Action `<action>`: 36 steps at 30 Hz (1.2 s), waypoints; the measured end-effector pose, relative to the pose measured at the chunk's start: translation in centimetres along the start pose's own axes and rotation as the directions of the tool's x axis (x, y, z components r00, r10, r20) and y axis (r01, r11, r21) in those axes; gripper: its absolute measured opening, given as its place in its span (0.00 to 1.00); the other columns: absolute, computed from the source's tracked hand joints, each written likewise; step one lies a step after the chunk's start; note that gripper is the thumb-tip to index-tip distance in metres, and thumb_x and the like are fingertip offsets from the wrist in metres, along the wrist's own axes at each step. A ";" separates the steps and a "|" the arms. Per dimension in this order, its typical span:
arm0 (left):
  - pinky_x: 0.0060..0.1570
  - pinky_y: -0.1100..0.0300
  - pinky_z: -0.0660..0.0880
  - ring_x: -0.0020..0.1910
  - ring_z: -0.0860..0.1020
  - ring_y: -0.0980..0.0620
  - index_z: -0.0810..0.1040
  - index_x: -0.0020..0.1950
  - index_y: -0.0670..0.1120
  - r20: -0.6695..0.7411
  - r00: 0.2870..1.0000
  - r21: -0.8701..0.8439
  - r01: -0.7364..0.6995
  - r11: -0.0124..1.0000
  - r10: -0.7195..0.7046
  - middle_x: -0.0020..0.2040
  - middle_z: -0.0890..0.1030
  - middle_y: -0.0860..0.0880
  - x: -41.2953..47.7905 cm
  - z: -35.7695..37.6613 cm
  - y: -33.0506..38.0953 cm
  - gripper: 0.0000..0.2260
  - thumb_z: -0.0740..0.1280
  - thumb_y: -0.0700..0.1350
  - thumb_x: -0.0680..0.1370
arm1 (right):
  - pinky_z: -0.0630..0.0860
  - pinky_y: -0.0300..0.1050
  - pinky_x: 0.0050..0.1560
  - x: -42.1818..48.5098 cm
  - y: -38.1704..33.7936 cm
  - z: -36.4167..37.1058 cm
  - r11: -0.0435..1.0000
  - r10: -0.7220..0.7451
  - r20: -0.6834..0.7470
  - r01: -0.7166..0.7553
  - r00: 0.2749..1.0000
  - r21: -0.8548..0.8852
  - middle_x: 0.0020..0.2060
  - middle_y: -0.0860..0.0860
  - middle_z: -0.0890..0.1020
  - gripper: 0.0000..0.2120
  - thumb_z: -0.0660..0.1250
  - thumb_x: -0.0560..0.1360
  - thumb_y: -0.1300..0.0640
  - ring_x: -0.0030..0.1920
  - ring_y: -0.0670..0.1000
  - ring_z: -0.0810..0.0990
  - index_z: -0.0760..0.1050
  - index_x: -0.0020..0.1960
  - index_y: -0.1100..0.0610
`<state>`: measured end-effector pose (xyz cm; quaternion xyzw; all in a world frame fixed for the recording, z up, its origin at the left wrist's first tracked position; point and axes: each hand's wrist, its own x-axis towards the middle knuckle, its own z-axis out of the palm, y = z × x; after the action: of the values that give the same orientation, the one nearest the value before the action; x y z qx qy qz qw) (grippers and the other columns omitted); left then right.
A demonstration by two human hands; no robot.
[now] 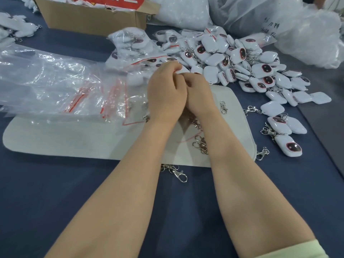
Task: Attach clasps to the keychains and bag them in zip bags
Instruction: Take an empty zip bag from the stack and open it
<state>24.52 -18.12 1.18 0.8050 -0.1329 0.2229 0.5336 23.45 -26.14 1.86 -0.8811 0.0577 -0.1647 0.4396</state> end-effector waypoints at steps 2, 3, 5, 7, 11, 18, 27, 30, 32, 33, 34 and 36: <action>0.60 0.59 0.69 0.59 0.75 0.48 0.77 0.61 0.41 0.045 0.993 0.034 0.106 0.994 -0.107 0.59 0.79 0.46 0.2 0.3 -0.7 0.15 0.57 0.36 0.76 | 0.71 0.35 0.48 0.3 0.1 -0.1 0.999 0.016 -0.095 -0.019 0.995 -0.026 0.42 0.49 0.84 0.14 0.59 0.77 0.64 0.46 0.45 0.78 0.82 0.47 0.54; 0.62 0.58 0.68 0.61 0.75 0.49 0.75 0.63 0.42 0.076 0.987 0.065 0.138 0.988 -0.143 0.61 0.78 0.46 0.3 0.5 -1.0 0.16 0.57 0.36 0.77 | 0.70 0.39 0.58 0.5 0.4 -0.1 0.994 0.026 -0.136 -0.040 0.990 -0.099 0.52 0.52 0.83 0.15 0.57 0.77 0.65 0.56 0.50 0.77 0.82 0.54 0.57; 0.63 0.59 0.68 0.62 0.73 0.49 0.74 0.64 0.42 0.105 0.980 0.103 0.161 0.982 -0.172 0.62 0.77 0.47 0.2 0.8 -1.4 0.16 0.58 0.37 0.77 | 0.62 0.43 0.67 0.7 1.1 -0.1 0.939 0.035 -0.144 -0.082 0.989 -0.333 0.64 0.54 0.77 0.18 0.56 0.76 0.65 0.66 0.56 0.71 0.79 0.60 0.57; 0.62 0.60 0.66 0.62 0.73 0.49 0.73 0.64 0.42 0.101 0.981 0.104 0.157 0.982 -0.167 0.62 0.77 0.47 0.2 1.0 -1.6 0.16 0.58 0.37 0.77 | 0.56 0.45 0.71 0.6 1.9 0.0 0.867 0.079 -0.075 -0.105 0.994 -0.486 0.71 0.53 0.68 0.17 0.56 0.78 0.62 0.72 0.57 0.61 0.77 0.63 0.55; 0.63 0.60 0.66 0.62 0.73 0.49 0.74 0.64 0.41 0.090 0.979 0.086 0.173 0.981 -0.181 0.61 0.77 0.46 0.1 1.1 -1.7 0.16 0.58 0.36 0.76 | 0.48 0.56 0.75 0.2 2.5 0.3 0.809 0.157 0.010 -0.122 0.988 -0.575 0.78 0.53 0.53 0.20 0.54 0.82 0.52 0.77 0.59 0.47 0.66 0.73 0.50; 0.60 0.62 0.66 0.60 0.73 0.49 0.74 0.62 0.41 0.075 0.978 0.091 0.185 0.978 -0.192 0.59 0.78 0.46 0.2 1.1 -1.7 0.15 0.59 0.37 0.76 | 0.45 0.59 0.75 0.5 2.4 0.8 0.826 0.206 -0.058 -0.205 0.977 -0.525 0.79 0.53 0.51 0.23 0.49 0.83 0.49 0.78 0.58 0.45 0.56 0.77 0.51; 0.59 0.60 0.68 0.59 0.74 0.48 0.75 0.62 0.41 0.087 0.977 0.105 0.185 0.977 -0.194 0.58 0.79 0.46 0.2 1.2 -1.7 0.14 0.60 0.39 0.77 | 0.65 0.46 0.67 1.2 1.9 -0.1 0.972 0.227 -0.381 -0.233 0.896 0.029 0.63 0.54 0.76 0.17 0.55 0.81 0.58 0.66 0.53 0.71 0.71 0.68 0.59; 0.60 0.58 0.68 0.59 0.75 0.47 0.75 0.62 0.41 0.085 0.977 0.117 0.183 0.976 -0.194 0.58 0.79 0.46 0.2 1.1 -1.6 0.15 0.60 0.39 0.76 | 0.67 0.48 0.66 1.1 1.8 0.1 0.983 0.155 -0.345 -0.180 0.926 -0.041 0.59 0.54 0.79 0.16 0.56 0.78 0.61 0.63 0.54 0.73 0.76 0.62 0.57; 0.61 0.57 0.68 0.59 0.75 0.47 0.75 0.61 0.41 0.085 0.976 0.117 0.188 0.975 -0.198 0.58 0.79 0.46 0.3 1.1 -1.5 0.15 0.60 0.38 0.76 | 0.65 0.50 0.68 1.1 2.0 0.4 0.958 0.107 -0.234 -0.163 0.966 -0.235 0.61 0.54 0.78 0.15 0.58 0.78 0.59 0.65 0.55 0.71 0.79 0.60 0.52; 0.61 0.56 0.68 0.59 0.74 0.47 0.75 0.61 0.41 0.085 0.976 0.116 0.190 0.975 -0.200 0.58 0.79 0.46 0.2 1.1 -1.5 0.15 0.60 0.38 0.76 | 0.62 0.50 0.70 1.1 2.1 0.5 0.927 0.106 -0.174 -0.160 0.979 -0.339 0.64 0.53 0.75 0.15 0.59 0.78 0.57 0.68 0.55 0.68 0.79 0.60 0.49; 0.62 0.56 0.68 0.59 0.74 0.47 0.75 0.61 0.42 0.086 0.976 0.114 0.191 0.975 -0.201 0.58 0.79 0.46 0.2 1.1 -1.4 0.15 0.60 0.38 0.76 | 0.59 0.51 0.72 0.9 2.2 0.5 0.895 0.116 -0.130 -0.160 0.985 -0.415 0.68 0.53 0.71 0.15 0.60 0.78 0.55 0.71 0.55 0.64 0.78 0.61 0.47; 0.62 0.55 0.68 0.59 0.74 0.47 0.75 0.61 0.42 0.090 0.975 0.113 0.194 0.974 -0.204 0.58 0.79 0.46 0.2 1.0 -1.4 0.15 0.60 0.38 0.76 | 0.55 0.51 0.73 0.7 2.3 0.6 0.863 0.128 -0.099 -0.160 0.987 -0.480 0.72 0.52 0.66 0.17 0.60 0.78 0.53 0.74 0.54 0.59 0.74 0.66 0.47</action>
<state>25.55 -18.53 -0.16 0.8511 -0.0666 0.1337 0.5033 24.44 -27.28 -0.13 -0.9508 0.1767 -0.1394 0.2131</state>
